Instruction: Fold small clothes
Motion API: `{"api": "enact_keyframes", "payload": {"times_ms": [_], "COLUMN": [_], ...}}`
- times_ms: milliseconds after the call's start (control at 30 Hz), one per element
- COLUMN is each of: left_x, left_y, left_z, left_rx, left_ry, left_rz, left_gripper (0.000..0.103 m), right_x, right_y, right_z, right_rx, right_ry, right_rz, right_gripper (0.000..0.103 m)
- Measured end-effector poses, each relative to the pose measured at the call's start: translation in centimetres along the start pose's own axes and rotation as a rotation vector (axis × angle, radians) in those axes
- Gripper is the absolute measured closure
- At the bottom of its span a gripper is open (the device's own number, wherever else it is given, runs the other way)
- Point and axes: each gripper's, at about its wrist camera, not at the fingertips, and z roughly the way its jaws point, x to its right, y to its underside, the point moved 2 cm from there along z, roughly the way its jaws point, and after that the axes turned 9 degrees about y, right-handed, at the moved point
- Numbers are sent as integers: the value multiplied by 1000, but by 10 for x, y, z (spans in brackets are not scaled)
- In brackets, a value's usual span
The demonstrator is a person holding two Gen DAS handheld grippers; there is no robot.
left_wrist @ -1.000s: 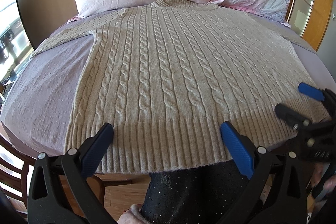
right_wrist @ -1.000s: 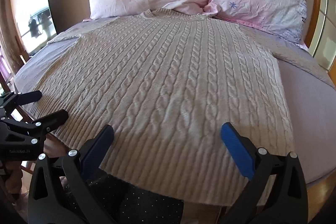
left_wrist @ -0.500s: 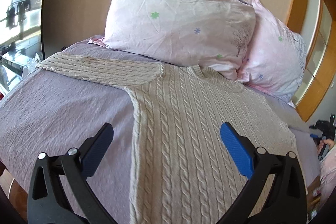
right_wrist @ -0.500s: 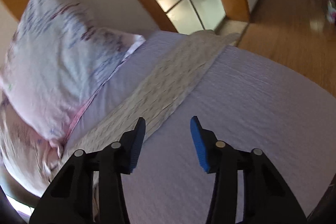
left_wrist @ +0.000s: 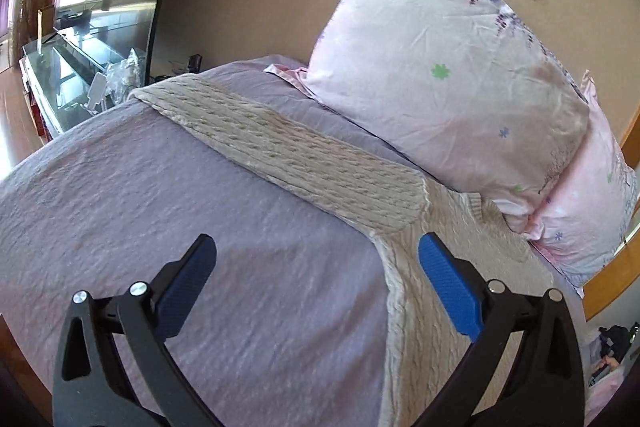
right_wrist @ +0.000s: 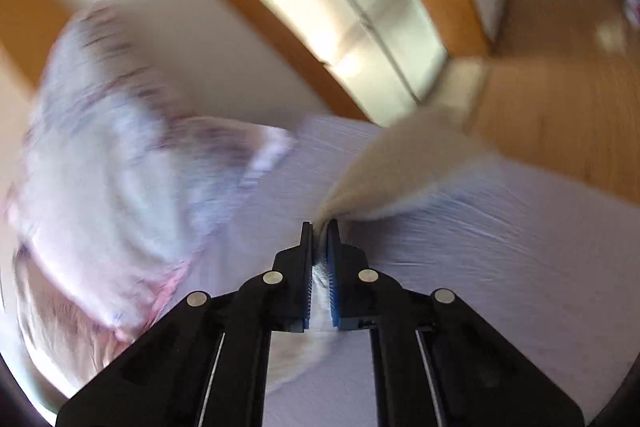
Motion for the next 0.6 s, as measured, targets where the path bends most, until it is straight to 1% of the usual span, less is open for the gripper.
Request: {"api": "enact_keyframes", "payload": {"times_ms": [67,100,167,233,267,333,367,400,433,467,500,533,567,600], "left_x": [-15,-21,-32,-41,-45,-49,-51,-53,-56,-60,-64,-70,-76,-83], "left_y": [-10,-14,-22,-28,-31,-34,-36,-38,-40,-42,-43,-45,-46,-47], "left_z": [1,1,4,10,14,23,27,30,34,38,42,46,50,54], "left_rx": [12,17,22,17,12,0,-2,-4,-8,-12,-16,-24,-32,-39], "left_ry": [-19,-16,-5,-6,-12,-24,-24,-32,-42,-52,-60,-66,-64,-58], "left_rz": [-34,-56,-109,-163,-181,-213,-223,-233,-242,-255,-269,-291,-316,-350], "left_gripper": [3,3,3,3,5,6,8,8,9,9,11,12,13,18], "right_x": [-54,-84,-155,-220,-250,-300,-322,-344,-358,-369,-373,-369,-365,-357], "right_y": [8,17,47,89,114,166,196,232,261,289,313,321,320,310], "right_z": [-29,-45,-74,-95,-100,-98,-93,-86,-78,-67,-56,-48,-44,-42], "right_rx": [32,41,42,1,-42,-153,-210,-276,-335,-412,-509,-580,-615,-613], "right_ry": [-119,-189,-342,-494,-567,-672,-702,-707,-687,-649,-609,-595,-591,-592], "right_rz": [-116,-179,-323,-449,-498,-577,-619,-688,-763,-836,-879,-877,-856,-824], "right_gripper": [96,96,96,96,96,96,96,96,95,94,93,93,87,73]}}
